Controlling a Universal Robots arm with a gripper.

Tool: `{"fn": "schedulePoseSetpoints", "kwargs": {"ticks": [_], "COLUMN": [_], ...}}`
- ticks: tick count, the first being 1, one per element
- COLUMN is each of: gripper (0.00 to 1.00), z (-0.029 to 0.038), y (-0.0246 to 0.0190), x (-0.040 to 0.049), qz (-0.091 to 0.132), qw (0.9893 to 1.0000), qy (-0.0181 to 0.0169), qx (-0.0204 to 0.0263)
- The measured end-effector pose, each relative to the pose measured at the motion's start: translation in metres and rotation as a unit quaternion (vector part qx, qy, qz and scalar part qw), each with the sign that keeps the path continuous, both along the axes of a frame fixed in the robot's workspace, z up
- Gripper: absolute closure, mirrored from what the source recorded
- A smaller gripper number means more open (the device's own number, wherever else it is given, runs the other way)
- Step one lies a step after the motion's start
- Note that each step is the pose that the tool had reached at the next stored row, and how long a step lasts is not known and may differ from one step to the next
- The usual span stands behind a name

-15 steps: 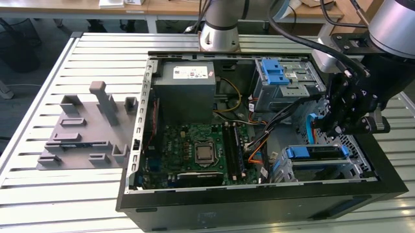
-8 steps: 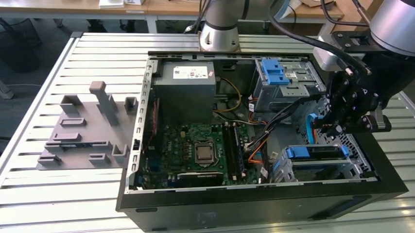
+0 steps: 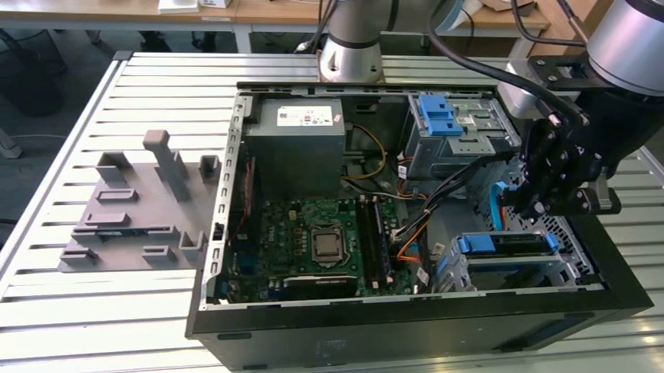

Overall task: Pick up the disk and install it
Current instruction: 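Insert the first disk wire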

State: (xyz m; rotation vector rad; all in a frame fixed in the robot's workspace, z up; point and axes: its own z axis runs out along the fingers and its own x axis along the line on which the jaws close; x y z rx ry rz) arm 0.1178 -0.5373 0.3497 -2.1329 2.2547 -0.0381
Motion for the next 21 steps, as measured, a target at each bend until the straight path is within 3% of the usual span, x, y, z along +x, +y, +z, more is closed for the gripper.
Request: {"fn": "schedulePoseSetpoints", "kwargs": {"ticks": [3,4,13,18,21], "gripper": [0.76,0.82,0.82,0.82,0.82], "z": [-0.0005,-0.0007,-0.0013,-0.0040,-0.0047], "y": [0.0000,0.0000,0.0004,-0.0106,-0.0129], "x": [0.0000,0.0000,0.0013,0.0013,0.0013], "qz": [0.000,0.000,-0.021,-0.023,-0.023], "qw": [1.0000,1.0000,0.9998,0.9997,0.9997], "qy": [0.0000,0.0000,0.0010,0.0011,0.0011], "qx": [0.0001,0.0002,-0.0040,-0.0036,-0.0035]}}
